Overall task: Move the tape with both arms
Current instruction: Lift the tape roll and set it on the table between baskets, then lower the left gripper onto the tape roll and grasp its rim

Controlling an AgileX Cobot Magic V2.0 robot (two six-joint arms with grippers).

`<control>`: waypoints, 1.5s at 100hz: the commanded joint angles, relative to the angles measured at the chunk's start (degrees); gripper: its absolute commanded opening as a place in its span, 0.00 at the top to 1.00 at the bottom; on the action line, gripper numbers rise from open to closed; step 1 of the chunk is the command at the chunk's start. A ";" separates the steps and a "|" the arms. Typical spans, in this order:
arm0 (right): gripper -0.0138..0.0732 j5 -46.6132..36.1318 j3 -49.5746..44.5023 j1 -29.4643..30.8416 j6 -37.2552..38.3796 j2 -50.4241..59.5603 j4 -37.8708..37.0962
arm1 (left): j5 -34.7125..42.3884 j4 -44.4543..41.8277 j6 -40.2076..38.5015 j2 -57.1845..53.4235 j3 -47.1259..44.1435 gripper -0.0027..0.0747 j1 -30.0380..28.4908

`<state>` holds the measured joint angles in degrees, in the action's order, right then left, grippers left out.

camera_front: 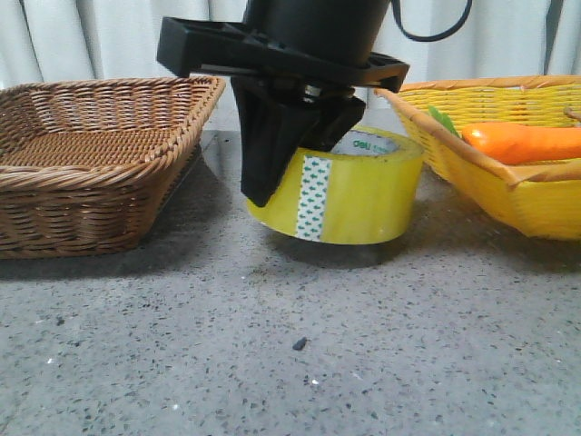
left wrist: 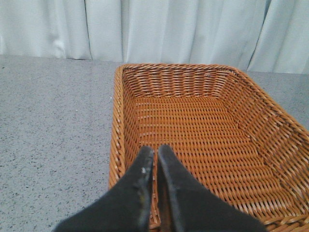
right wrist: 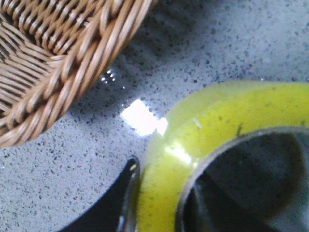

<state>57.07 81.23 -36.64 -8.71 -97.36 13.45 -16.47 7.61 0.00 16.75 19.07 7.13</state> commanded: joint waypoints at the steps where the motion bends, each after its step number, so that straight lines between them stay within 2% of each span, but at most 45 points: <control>1: 0.60 -2.76 2.24 -0.05 -0.40 2.70 0.89 | 4.23 0.59 0.00 0.97 2.09 0.99 -0.05; 9: 0.52 -2.76 2.24 -0.05 -0.40 2.70 0.89 | 4.23 1.24 0.00 0.97 2.09 0.99 -0.05; 18: 0.51 -3.02 2.38 -0.05 -0.40 2.97 0.89 | 4.23 4.02 0.00 1.02 2.09 0.97 -0.05; 25: 0.51 -3.15 2.38 -0.05 -0.40 4.04 0.48 | 4.23 6.19 0.00 1.26 2.09 0.91 -0.05; 31: 0.52 -3.15 2.38 -0.05 -0.40 5.68 0.09 | 4.23 6.74 0.00 1.80 2.09 0.81 -0.05; 38: 0.56 -3.15 2.38 -0.05 -0.40 7.93 0.09 | 4.47 6.74 0.00 2.55 2.09 0.66 -0.05; 47: 0.68 -3.15 2.28 -0.05 -0.40 11.26 0.09 | 5.48 7.49 0.00 3.37 2.09 0.46 -0.05; 54: 0.80 -3.28 2.28 -0.05 -0.40 14.04 -0.01 | 6.03 7.64 0.00 4.05 2.09 0.39 -0.05; 62: 0.93 -3.42 2.28 -0.05 -0.40 17.19 -0.01 | 6.46 7.72 0.00 4.88 2.29 0.40 -0.05; 79: 0.92 -4.17 2.28 -0.05 -0.40 24.19 -0.66 | 6.35 7.72 2.89 7.96 5.93 0.40 1.19; 93: 0.92 -8.11 0.74 -0.05 -0.40 29.62 -1.19 | 6.46 7.72 5.59 12.48 10.61 0.40 5.00; 119: 0.92 -17.55 -6.99 -0.05 -0.40 41.42 -1.70 | 6.81 7.72 5.90 24.67 18.96 0.40 17.14; 150: 0.92 -19.58 -14.51 -0.05 -0.40 52.46 -1.70 | 11.19 3.31 5.90 42.76 28.02 0.40 35.36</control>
<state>42.97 66.82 -36.76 -8.71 -48.03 11.99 -10.77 11.82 5.93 55.76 43.17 38.14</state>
